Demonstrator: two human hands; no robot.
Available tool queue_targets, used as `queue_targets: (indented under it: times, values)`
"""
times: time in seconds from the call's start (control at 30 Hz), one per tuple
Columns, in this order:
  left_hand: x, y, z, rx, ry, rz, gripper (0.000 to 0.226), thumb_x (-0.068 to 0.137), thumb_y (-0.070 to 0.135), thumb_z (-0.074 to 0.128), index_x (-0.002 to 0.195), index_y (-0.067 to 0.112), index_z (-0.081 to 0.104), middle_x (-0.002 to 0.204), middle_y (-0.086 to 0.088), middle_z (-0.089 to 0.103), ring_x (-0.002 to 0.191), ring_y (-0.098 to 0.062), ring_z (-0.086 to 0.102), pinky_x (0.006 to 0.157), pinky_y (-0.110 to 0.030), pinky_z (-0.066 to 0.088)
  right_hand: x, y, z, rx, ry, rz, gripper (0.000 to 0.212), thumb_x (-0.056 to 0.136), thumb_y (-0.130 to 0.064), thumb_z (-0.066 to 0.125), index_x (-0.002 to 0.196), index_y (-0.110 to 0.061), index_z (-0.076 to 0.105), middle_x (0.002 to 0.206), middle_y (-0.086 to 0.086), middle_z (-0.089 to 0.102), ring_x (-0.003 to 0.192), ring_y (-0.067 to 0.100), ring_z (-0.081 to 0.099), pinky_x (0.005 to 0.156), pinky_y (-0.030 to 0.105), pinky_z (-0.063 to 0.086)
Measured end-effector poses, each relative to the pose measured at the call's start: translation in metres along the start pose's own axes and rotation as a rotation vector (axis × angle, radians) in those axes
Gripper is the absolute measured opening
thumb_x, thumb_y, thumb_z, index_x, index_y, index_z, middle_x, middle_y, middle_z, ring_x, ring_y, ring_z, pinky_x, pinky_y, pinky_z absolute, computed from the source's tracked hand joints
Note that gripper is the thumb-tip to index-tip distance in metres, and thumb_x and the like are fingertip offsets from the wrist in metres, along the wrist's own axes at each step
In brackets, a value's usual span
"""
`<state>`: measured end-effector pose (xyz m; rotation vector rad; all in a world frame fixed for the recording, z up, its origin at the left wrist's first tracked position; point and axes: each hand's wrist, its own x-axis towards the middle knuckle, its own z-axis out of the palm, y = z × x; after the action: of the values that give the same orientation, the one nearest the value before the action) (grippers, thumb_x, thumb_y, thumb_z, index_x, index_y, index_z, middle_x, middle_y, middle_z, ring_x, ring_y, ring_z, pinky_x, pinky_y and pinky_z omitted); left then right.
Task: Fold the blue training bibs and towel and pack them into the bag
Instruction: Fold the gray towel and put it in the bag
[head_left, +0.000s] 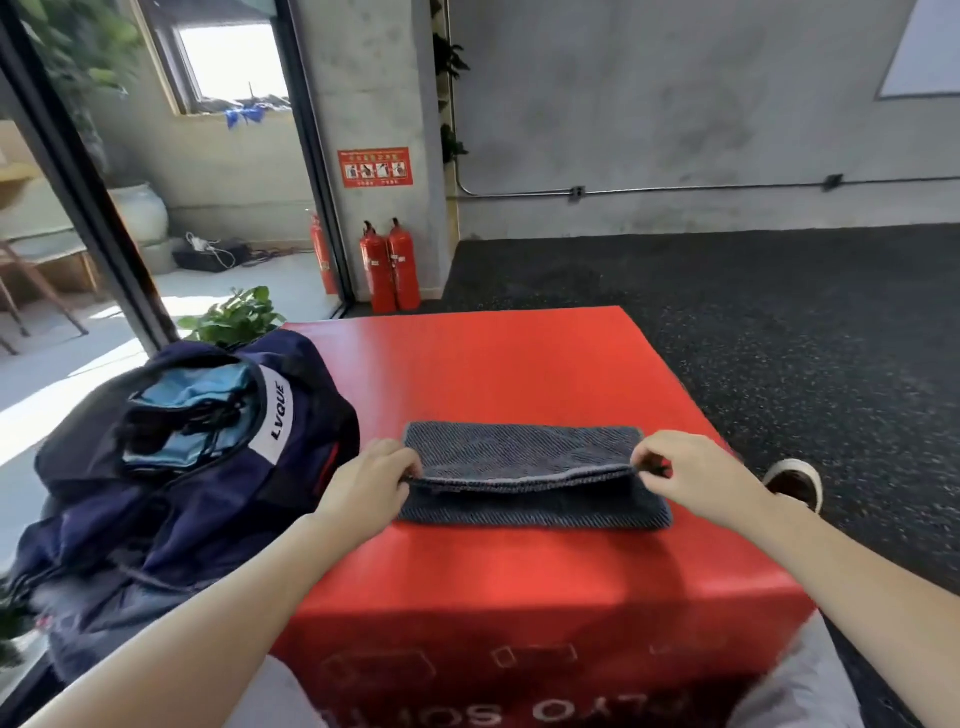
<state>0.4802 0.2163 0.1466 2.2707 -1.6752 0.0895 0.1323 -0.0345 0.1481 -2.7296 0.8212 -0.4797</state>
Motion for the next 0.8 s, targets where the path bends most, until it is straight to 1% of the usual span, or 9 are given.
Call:
queue_targets:
  times: [0.13,0.23,0.3,0.4,0.53,0.6,0.63,0.7,0.8]
  values:
    - [-0.018,-0.007,0.015,0.078,-0.156,0.041,0.024,0.090,0.018,0.058,0.110,0.030,0.066,0.111,0.008,0.056,0.114,-0.018,0.053,0.084,-0.039,0.053,-0.024,0.001,0.022,-0.100,-0.150,-0.084,0.015,0.080,-0.020,0.069,0.092,-0.030,0.066,0.091,-0.015,0.062,0.090,0.010,0.061,0.083,0.035,0.051]
    - [-0.023,-0.009,0.018,0.056,-0.191,0.025,0.024,0.095,0.025,0.055,0.117,0.033,0.063,0.112,0.010,0.052,0.117,-0.015,0.049,0.089,-0.037,0.051,-0.035,0.002,0.033,-0.094,-0.188,-0.077,0.010,0.086,-0.038,0.064,0.095,-0.035,0.063,0.094,-0.019,0.058,0.094,0.005,0.056,0.088,0.031,0.049]
    - [-0.024,-0.008,0.018,0.051,-0.173,0.016,0.023,0.094,0.040,0.059,0.116,0.036,0.064,0.107,0.012,0.050,0.113,-0.013,0.050,0.087,-0.034,0.050,-0.034,0.000,0.033,-0.086,-0.186,-0.056,0.018,0.087,-0.052,0.062,0.098,-0.038,0.060,0.097,-0.021,0.055,0.098,0.003,0.053,0.090,0.026,0.046]
    - [-0.023,-0.007,0.017,0.023,-0.202,-0.032,0.034,0.084,0.061,0.066,0.108,0.038,0.067,0.100,0.013,0.049,0.095,-0.011,0.056,0.080,-0.033,0.050,-0.031,-0.003,0.034,-0.100,-0.196,-0.051,0.019,0.089,-0.052,0.064,0.102,-0.040,0.060,0.100,-0.021,0.054,0.101,0.002,0.051,0.092,0.027,0.046]
    - [0.001,-0.007,0.029,0.046,-0.171,-0.069,0.021,0.094,0.044,0.063,0.106,0.029,0.071,0.100,0.006,0.058,0.099,-0.022,0.062,0.080,-0.035,0.049,-0.034,0.001,0.041,-0.051,-0.150,-0.014,0.017,0.091,-0.049,0.066,0.103,-0.038,0.062,0.100,-0.021,0.053,0.101,0.002,0.050,0.093,0.028,0.046]
    - [0.027,-0.010,0.041,0.043,-0.144,-0.084,0.024,0.097,0.028,0.058,0.117,0.023,0.070,0.112,-0.003,0.065,0.109,-0.028,0.061,0.087,-0.036,0.047,-0.035,0.000,0.048,-0.031,-0.090,0.026,0.020,0.091,-0.046,0.067,0.105,-0.034,0.064,0.100,-0.019,0.053,0.100,0.004,0.051,0.093,0.027,0.045]
    - [0.040,-0.012,0.048,-0.001,-0.135,-0.100,0.033,0.097,0.018,0.055,0.128,0.018,0.065,0.123,-0.008,0.065,0.118,-0.031,0.058,0.095,-0.037,0.045,-0.035,-0.002,0.053,-0.030,-0.049,0.053,0.021,0.091,-0.044,0.069,0.106,-0.030,0.066,0.100,-0.016,0.055,0.100,0.007,0.052,0.093,0.027,0.045]
    - [0.066,-0.013,0.060,-0.123,-0.115,-0.140,0.055,0.094,0.008,0.051,0.149,0.012,0.046,0.147,-0.014,0.051,0.138,-0.032,0.044,0.113,-0.037,0.036,-0.034,-0.011,0.064,-0.040,0.057,0.124,0.021,0.088,-0.035,0.073,0.104,-0.022,0.068,0.098,-0.007,0.058,0.098,0.016,0.058,0.090,0.031,0.047]
    - [0.081,-0.003,0.075,-0.229,-0.072,-0.193,0.063,0.097,0.011,0.048,0.157,0.020,0.030,0.163,-0.014,0.025,0.152,-0.029,0.022,0.123,-0.042,0.023,-0.031,-0.042,0.079,0.030,0.109,0.198,0.019,0.084,-0.027,0.076,0.100,-0.019,0.070,0.092,-0.003,0.061,0.092,0.022,0.063,0.084,0.036,0.050]
